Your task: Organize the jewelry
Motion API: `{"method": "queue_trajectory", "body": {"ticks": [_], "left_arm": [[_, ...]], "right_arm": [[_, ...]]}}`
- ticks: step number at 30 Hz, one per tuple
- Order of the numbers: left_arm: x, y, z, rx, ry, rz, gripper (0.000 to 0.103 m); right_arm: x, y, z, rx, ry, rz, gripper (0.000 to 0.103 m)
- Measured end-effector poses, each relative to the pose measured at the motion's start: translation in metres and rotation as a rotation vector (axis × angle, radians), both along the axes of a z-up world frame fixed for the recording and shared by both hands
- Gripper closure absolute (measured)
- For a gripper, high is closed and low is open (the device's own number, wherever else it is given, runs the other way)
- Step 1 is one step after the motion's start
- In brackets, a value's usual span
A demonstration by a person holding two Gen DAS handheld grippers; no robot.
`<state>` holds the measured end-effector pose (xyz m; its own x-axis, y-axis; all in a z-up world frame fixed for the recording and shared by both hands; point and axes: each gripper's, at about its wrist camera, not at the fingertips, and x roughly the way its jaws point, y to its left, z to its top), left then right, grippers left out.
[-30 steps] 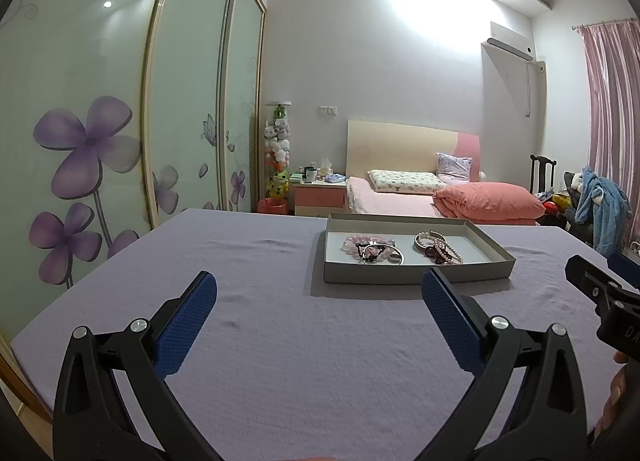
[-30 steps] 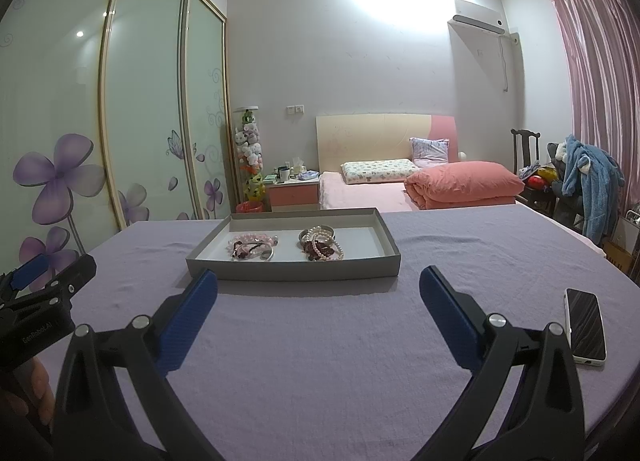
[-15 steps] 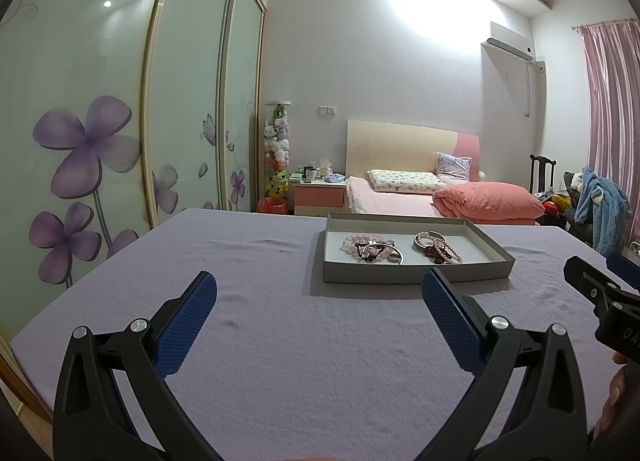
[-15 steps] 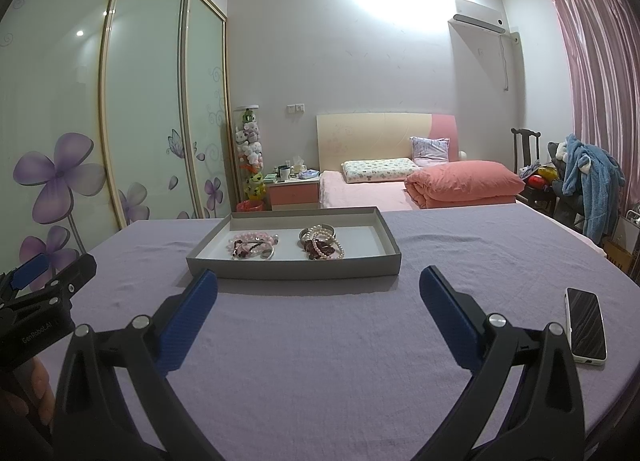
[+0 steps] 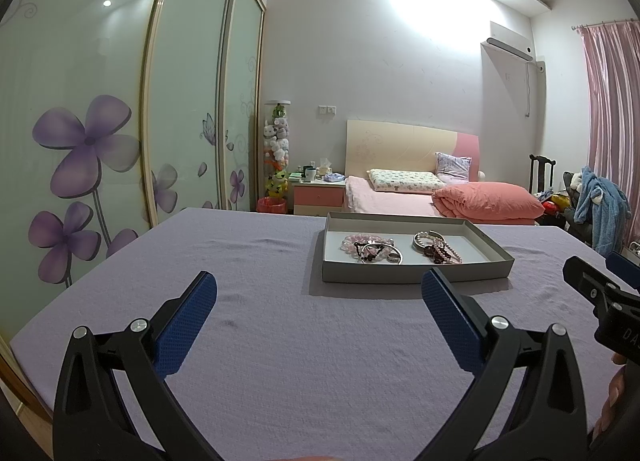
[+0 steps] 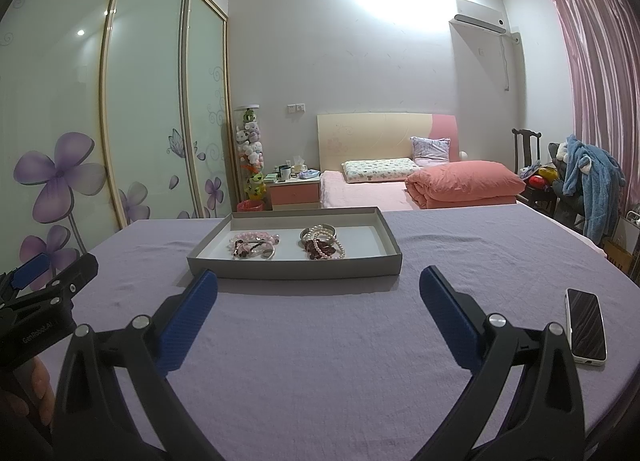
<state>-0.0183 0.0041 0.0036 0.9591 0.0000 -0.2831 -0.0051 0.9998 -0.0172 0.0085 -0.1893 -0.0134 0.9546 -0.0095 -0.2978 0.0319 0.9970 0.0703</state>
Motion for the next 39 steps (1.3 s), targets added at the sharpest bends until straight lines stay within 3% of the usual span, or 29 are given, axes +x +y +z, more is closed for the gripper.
{"method": "queue_trajectory", "body": {"ticks": [39], "left_arm": [[-0.0041,-0.0044,0.0019,-0.007,-0.012,-0.006,0.002]], "right_arm": [[0.0008,0.0021,-0.0018,0.0,0.005,0.002,0.004]]}}
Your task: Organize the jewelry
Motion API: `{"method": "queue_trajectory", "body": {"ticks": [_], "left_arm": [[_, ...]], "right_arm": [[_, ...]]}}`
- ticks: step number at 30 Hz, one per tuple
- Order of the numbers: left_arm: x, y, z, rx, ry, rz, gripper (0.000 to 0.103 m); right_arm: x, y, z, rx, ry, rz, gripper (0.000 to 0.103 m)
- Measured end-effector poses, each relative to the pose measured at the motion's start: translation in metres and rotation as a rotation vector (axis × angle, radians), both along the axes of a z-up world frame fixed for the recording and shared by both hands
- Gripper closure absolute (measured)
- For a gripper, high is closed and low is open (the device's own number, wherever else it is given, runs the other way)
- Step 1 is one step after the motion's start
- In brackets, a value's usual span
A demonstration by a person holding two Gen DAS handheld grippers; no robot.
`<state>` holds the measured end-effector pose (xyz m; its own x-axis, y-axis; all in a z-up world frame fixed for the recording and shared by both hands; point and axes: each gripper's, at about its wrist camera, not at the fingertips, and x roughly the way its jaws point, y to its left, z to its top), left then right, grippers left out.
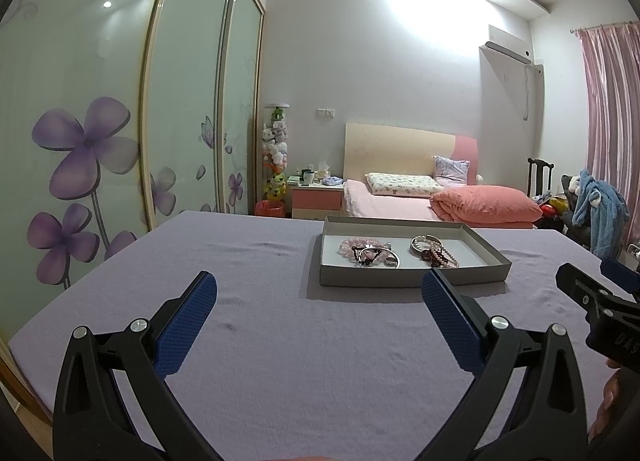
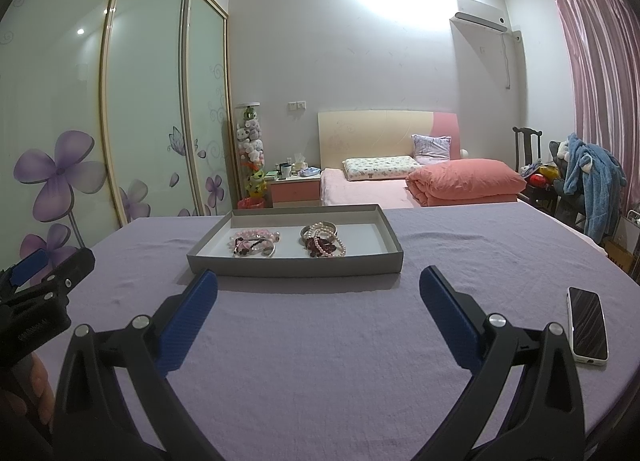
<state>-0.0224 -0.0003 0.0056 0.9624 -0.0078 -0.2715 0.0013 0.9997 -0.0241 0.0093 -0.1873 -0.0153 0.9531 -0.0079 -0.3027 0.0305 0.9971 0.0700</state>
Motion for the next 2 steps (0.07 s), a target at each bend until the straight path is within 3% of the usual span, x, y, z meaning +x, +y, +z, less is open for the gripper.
{"method": "queue_trajectory", "body": {"ticks": [2], "left_arm": [[-0.0013,-0.0002,0.0003,-0.001,0.0,0.0,0.002]], "right_arm": [[0.0001,-0.0002,0.0004,0.001,-0.001,-0.001,0.004]]}}
